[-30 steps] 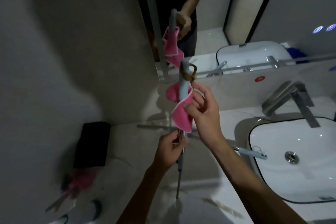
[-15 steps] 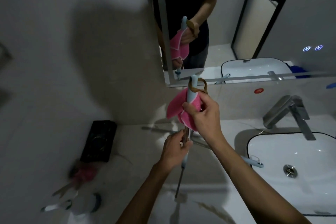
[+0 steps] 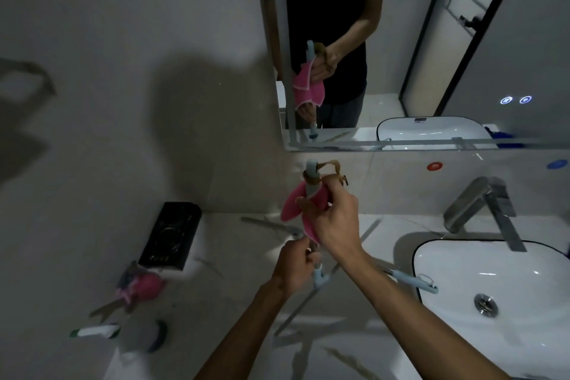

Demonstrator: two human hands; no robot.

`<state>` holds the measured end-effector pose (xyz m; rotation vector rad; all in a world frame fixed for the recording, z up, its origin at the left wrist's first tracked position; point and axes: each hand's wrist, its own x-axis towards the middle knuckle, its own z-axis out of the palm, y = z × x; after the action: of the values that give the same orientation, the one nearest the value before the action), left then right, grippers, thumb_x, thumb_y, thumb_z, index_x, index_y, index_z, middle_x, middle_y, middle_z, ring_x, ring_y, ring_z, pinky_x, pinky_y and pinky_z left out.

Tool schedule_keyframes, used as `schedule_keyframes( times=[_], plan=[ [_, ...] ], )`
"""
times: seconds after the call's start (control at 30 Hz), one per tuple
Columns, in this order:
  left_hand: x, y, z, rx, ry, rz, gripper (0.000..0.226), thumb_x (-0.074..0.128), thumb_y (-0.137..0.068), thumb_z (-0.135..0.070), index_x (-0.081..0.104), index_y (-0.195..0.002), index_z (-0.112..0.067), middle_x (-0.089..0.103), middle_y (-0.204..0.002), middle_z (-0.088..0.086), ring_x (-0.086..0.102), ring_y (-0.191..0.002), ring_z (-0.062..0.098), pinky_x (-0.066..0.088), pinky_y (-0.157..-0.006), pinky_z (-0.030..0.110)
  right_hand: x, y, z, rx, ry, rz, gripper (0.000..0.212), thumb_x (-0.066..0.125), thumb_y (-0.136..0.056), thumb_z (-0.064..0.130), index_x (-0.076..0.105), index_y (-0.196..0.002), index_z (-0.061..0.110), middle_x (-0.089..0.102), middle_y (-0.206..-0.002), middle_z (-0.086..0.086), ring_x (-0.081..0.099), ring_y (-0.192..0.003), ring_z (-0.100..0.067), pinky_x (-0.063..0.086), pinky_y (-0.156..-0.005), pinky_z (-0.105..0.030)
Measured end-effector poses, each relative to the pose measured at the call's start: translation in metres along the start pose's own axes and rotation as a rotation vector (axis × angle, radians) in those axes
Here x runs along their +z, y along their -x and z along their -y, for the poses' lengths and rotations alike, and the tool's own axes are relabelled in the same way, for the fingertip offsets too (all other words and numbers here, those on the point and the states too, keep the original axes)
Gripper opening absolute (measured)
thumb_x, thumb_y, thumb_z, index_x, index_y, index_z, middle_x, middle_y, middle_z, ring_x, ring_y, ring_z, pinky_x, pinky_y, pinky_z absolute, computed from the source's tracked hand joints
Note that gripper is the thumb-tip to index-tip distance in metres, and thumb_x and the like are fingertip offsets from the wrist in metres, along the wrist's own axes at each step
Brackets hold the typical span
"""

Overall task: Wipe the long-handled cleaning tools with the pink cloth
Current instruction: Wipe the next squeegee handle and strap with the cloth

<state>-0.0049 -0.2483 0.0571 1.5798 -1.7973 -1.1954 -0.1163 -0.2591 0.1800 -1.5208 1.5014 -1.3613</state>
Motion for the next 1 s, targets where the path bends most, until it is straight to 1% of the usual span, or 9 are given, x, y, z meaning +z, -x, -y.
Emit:
schedule_keyframes(
  times=[0.1, 0.23, 0.37, 0.47, 0.67, 0.77, 0.83, 0.93, 1.0],
  plan=[
    [-0.011, 0.005, 0.006, 0.039, -0.153, -0.019, 0.003, 0.047, -0.081, -0.014, 0.048, -0.08, -0.017, 0.051, -0.067, -0.002, 0.047, -0.062, 0.019, 0.041, -0.061, 0.031, -0.005, 0.002, 0.002, 0.072, -0.063, -0.068, 0.031, 0.081, -0.081, 0.009, 0.059, -0.093, 0.027, 0.063, -0.084, 0.015, 0.062, -0.078, 0.01, 0.046, -0.068, -0.004],
    [-0.025, 0.013, 0.007, 0.072, -0.198, -0.072, 0.011, 0.056, -0.086, -0.015, 0.056, -0.086, -0.026, 0.065, -0.078, -0.007, 0.066, -0.076, 0.017, 0.051, -0.066, 0.029, 0.004, 0.019, -0.007, 0.132, -0.052, -0.101, 0.035, 0.084, -0.079, 0.014, 0.06, -0.104, 0.018, 0.063, -0.091, 0.015, 0.061, -0.082, 0.014, 0.045, -0.071, -0.002],
    [-0.049, 0.023, -0.023, 0.151, 0.048, -0.366, 0.043, 0.054, -0.08, 0.008, 0.07, -0.11, -0.018, 0.073, -0.096, -0.001, 0.069, -0.088, 0.015, 0.052, -0.071, 0.019, 0.018, 0.042, -0.013, 0.223, -0.053, -0.113, 0.026, 0.08, -0.082, 0.007, 0.06, -0.098, 0.016, 0.062, -0.083, 0.017, 0.059, -0.073, 0.019, 0.042, -0.066, -0.001],
    [-0.07, 0.027, -0.044, 0.348, 0.048, -0.545, 0.038, 0.059, -0.083, 0.009, 0.067, -0.109, -0.018, 0.069, -0.106, 0.0, 0.067, -0.094, 0.017, 0.056, -0.079, 0.029, 0.022, 0.045, -0.015, 0.215, -0.016, -0.15, 0.025, 0.08, -0.083, 0.013, 0.061, -0.096, 0.022, 0.063, -0.082, 0.018, 0.061, -0.076, 0.013, 0.044, -0.067, -0.004],
    [-0.076, 0.038, -0.088, 0.465, 0.189, -0.252, 0.031, 0.06, -0.091, 0.0, 0.067, -0.118, -0.013, 0.069, -0.112, -0.001, 0.067, -0.099, 0.007, 0.055, -0.086, 0.025, 0.025, 0.057, -0.001, 0.195, -0.112, -0.201, 0.019, 0.065, -0.089, 0.001, 0.067, -0.101, 0.015, 0.073, -0.084, 0.0, 0.069, -0.076, -0.011, 0.057, -0.069, -0.03],
    [-0.066, 0.04, -0.087, 0.484, 0.161, -0.228, 0.029, 0.061, -0.088, 0.0, 0.072, -0.113, -0.009, 0.071, -0.108, 0.0, 0.067, -0.096, 0.009, 0.056, -0.085, 0.03, 0.019, 0.063, 0.002, 0.203, -0.182, -0.248, 0.044, 0.061, -0.091, -0.004, 0.063, -0.107, 0.037, 0.074, -0.097, 0.006, 0.072, -0.09, -0.01, 0.06, -0.08, -0.029],
    [-0.062, 0.041, -0.089, 0.469, 0.184, -0.197, 0.025, 0.062, -0.09, -0.001, 0.073, -0.111, -0.009, 0.072, -0.105, 0.0, 0.067, -0.095, 0.006, 0.054, -0.083, 0.021, 0.011, 0.067, 0.002, 0.192, -0.169, -0.272, 0.047, 0.062, -0.091, -0.003, 0.062, -0.109, 0.04, 0.072, -0.101, 0.009, 0.07, -0.096, -0.008, 0.059, -0.086, -0.03],
    [-0.059, 0.042, -0.097, 0.495, 0.214, -0.142, 0.021, 0.06, -0.095, -0.004, 0.073, -0.11, -0.009, 0.071, -0.105, -0.003, 0.065, -0.097, 0.001, 0.048, -0.082, 0.012, -0.004, 0.068, 0.004, 0.183, -0.18, -0.33, 0.035, 0.065, -0.091, -0.001, 0.066, -0.124, 0.012, 0.068, -0.118, 0.008, 0.067, -0.107, -0.005, 0.055, -0.094, -0.027],
    [-0.057, 0.041, -0.103, 0.536, 0.218, -0.1, 0.023, 0.057, -0.099, -0.007, 0.072, -0.116, -0.011, 0.07, -0.11, -0.004, 0.064, -0.103, 0.002, 0.05, -0.086, 0.015, -0.014, 0.066, 0.008, 0.164, -0.18, -0.362, 0.03, 0.066, -0.09, -0.002, 0.067, -0.119, 0.008, 0.065, -0.123, 0.008, 0.064, -0.107, 0.005, 0.052, -0.091, -0.015]
  ],
)
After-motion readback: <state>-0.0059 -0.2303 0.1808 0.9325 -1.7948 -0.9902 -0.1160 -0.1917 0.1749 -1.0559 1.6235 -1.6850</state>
